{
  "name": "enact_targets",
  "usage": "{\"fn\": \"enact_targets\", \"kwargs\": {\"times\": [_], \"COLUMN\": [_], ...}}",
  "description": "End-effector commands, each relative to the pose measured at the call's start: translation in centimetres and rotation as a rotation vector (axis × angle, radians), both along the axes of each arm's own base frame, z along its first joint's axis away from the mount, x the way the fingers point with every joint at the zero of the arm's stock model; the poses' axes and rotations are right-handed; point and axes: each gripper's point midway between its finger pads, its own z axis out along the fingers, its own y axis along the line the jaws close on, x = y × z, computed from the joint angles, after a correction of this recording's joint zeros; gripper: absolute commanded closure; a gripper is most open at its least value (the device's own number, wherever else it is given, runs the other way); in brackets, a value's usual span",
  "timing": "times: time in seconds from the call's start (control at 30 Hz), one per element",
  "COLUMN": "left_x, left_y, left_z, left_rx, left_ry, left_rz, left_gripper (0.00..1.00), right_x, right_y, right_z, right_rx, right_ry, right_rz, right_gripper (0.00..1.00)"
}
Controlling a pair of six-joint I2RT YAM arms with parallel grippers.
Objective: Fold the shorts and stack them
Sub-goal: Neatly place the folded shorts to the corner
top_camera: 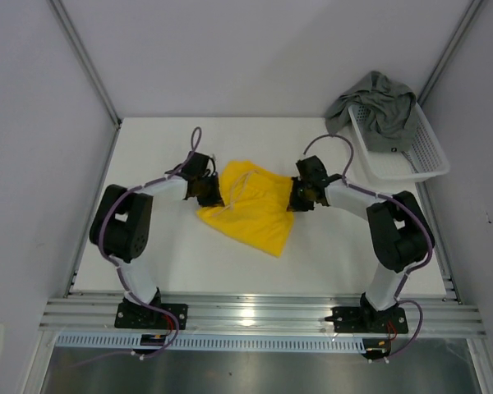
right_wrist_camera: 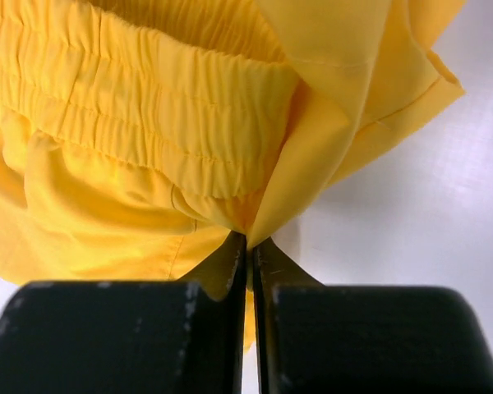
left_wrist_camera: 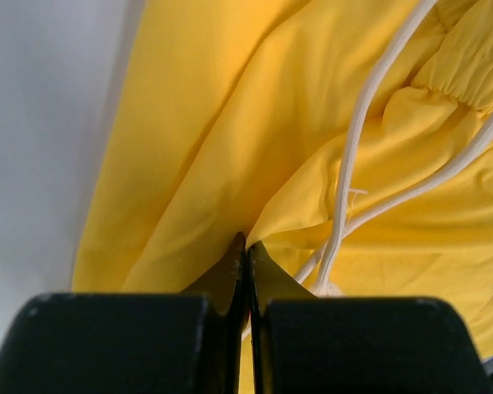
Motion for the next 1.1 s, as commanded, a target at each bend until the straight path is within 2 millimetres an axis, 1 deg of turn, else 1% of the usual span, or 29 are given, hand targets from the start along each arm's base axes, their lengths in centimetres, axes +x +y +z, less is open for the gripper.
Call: {"fn": "enact_targets", "kwargs": {"times": [0.0,0.03,0.07,0.1,0.13,0.17,0.2,0.23,0.27,0.3,0.33,0.37,0.4,0.43,0.47,0.53,0.57,0.6,0.63,0.7,0.73,0.77,0.8,0.83,0.87,0.93,0.97,1.0,1.07], "left_x": [-0.3,-1.4,-2.6,-2.5,-3.6,-4.6,-4.7,-5.9,-7.0,-7.1,-8.1,-8.5,-8.7,-9.1,-9.3,-9.7,-9.8,-9.9,-9.9,-10.0,-9.8,-9.8,-10.0,-9.9,-10.0,-10.0,-10.0,-10.1,-10.2], "left_y": [5.9,7.4,8.6,9.9,11.3,12.2,13.0,13.6,14.7,15.1,15.6,16.3,16.8,17.2,17.8,18.7,19.2,19.4,19.7,20.0,20.1,20.1,20.0,19.9,19.7,19.2,19.1,19.1,19.2], "left_z": [2.0,1.3,0.6,2.3,1.7,1.4,2.9,2.7,2.4,3.9,3.9,4.3,5.2,5.6,5.9,6.9,7.6,8.2,9.3,10.7,11.5,12.2,12.4,13.2,13.7,14.3,14.6,15.5,16.3], "left_rx": [0.065,0.095,0.114,0.102,0.141,0.16,0.153,0.176,0.218,0.205,0.221,0.235,0.236,0.249,0.274,0.291,0.306,0.31,0.303,0.303,0.295,0.288,0.285,0.27,0.254,0.216,0.206,0.191,0.187], "left_ry": [-0.055,-0.043,-0.024,-0.068,-0.062,-0.054,-0.093,-0.077,-0.075,-0.118,-0.104,-0.111,-0.132,-0.127,-0.132,-0.15,-0.161,-0.174,-0.207,-0.245,-0.266,-0.288,-0.289,-0.302,-0.319,-0.346,-0.36,-0.395,-0.42], "left_rz": [0.234,0.277,0.314,0.369,0.411,0.443,0.481,0.501,0.535,0.573,0.592,0.626,0.648,0.658,0.682,0.71,0.731,0.743,0.759,0.776,0.779,0.775,0.772,0.772,0.763,0.749,0.746,0.748,0.745], "left_gripper": [1.0,1.0,1.0,1.0,1.0,1.0,1.0,1.0,1.0,1.0,0.95,0.83,0.56,0.44,0.31,0.17,0.17,0.16,0.16,0.16,0.16,0.16,0.16,0.16,0.15,0.16,0.16,0.16,0.16], "right_x": [0.8,1.4,1.3,1.3,0.8,0.4,0.6,-0.1,-0.3,-0.2,-0.7,-0.5,-0.6,-0.7,-0.7,-0.7,-0.7,-0.8,-0.8,-1.0,-1.1,-1.1,-1.4,-1.7,-1.4,-1.7,-1.7,-1.7,-1.5], "right_y": [5.6,7.3,8.5,9.9,11.8,12.8,13.9,15.0,15.6,16.3,17.1,17.9,18.2,18.6,19.0,19.3,19.5,19.5,19.5,19.5,19.5,19.6,19.9,20.0,20.7,21.1,21.2,21.7,22.1], "right_z": [0.5,1.3,1.3,0.9,1.5,1.6,2.2,2.3,2.6,2.8,2.8,3.4,2.7,2.8,3.0,3.1,3.2,3.1,3.1,3.0,3.0,3.4,3.4,3.6,4.4,4.5,3.8,3.8,3.5], "right_rx": [0.044,0.076,0.093,0.108,0.142,0.166,0.206,0.224,0.243,0.259,0.265,0.275,0.267,0.268,0.274,0.283,0.288,0.289,0.291,0.295,0.3,0.319,0.351,0.377,0.431,0.476,0.469,0.467,0.455], "right_ry": [-0.036,-0.055,-0.059,-0.06,-0.064,-0.065,-0.095,-0.098,-0.106,-0.12,-0.117,-0.13,-0.115,-0.113,-0.117,-0.122,-0.127,-0.124,-0.123,-0.118,-0.118,-0.129,-0.131,-0.129,-0.158,-0.137,-0.125,-0.131,-0.134], "right_rz": [0.056,0.061,0.074,0.09,0.109,0.119,0.128,0.148,0.154,0.165,0.184,0.201,0.208,0.216,0.222,0.226,0.231,0.231,0.23,0.232,0.233,0.237,0.253,0.262,0.278,0.289,0.292,0.302,0.307], "right_gripper": [0.98,0.99,0.99,1.0,1.0,1.0,1.0,1.0,1.0,1.0,1.0,1.0,0.99,0.98,0.93,0.86,0.79,0.75,0.71,0.59,0.54,0.43,0.38,0.35,0.34,0.35,0.39,0.41,0.44]}}
